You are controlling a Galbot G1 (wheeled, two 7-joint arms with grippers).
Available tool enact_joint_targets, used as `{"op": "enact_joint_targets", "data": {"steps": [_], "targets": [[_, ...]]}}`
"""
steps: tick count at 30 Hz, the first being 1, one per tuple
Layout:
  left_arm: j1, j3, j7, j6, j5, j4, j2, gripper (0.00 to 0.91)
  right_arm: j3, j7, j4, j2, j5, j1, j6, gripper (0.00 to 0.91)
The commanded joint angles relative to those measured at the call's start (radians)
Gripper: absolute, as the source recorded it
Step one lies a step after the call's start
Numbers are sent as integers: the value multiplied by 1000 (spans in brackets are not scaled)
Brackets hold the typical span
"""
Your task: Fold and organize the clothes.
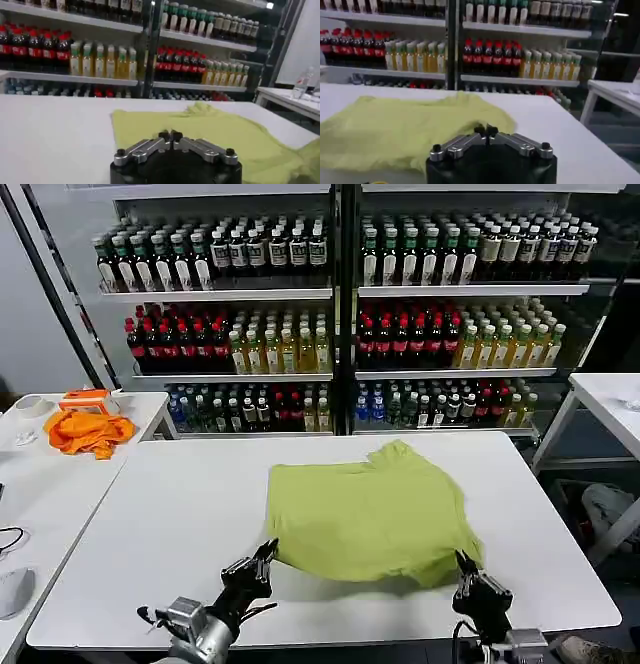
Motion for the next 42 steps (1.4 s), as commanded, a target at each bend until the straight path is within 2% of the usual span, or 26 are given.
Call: {"op": "enact_joint_targets", "data": {"steps": [1,10,24,25,26,27,28,29,30,31,32,33,38,42], "targets": [[-204,67,-7,-12,-9,186,2,20,-25,-4,-167,-43,17,204,24,0],[-273,108,-23,-17,8,274,-34,20,-77,-15,-314,-62,9,321,39,0],[-302,124,-38,-26,51,343,-75,30,-101,-29,-400,-39,-39,361,39,0],[-302,125,-37,-26,54,344,-78,30,-103,-30,-400,-37,-43,360,29,242],[-303,126,-37,-26,59,346,-80,60,-105,-39,-400,-37,-53,359,12,907],[-302,126,-35,-21,67,346,-83,111,-108,-61,-400,-38,-66,356,6,907],[-301,126,-32,-20,73,346,-84,252,-109,-69,-400,-39,-75,353,8,907],[-296,124,-30,-20,78,343,-87,292,-110,-78,-400,-39,-79,350,9,907],[-289,122,-30,-18,82,337,-91,383,-111,-87,-396,-39,-79,344,6,907],[-285,119,-30,-17,83,335,-96,625,-110,-90,-394,-38,-80,341,4,907],[-278,115,-29,-16,84,332,-100,826,-108,-95,-391,-37,-84,338,3,907],[-271,112,-27,-16,87,326,-102,887,-105,-98,-386,-36,-90,333,3,907],[-242,94,-30,-15,94,301,-110,907,-65,-97,-334,-35,-90,280,-4,907],[-198,80,-30,-16,97,282,-108,907,12,-89,-249,-35,-62,192,-32,907]]}}
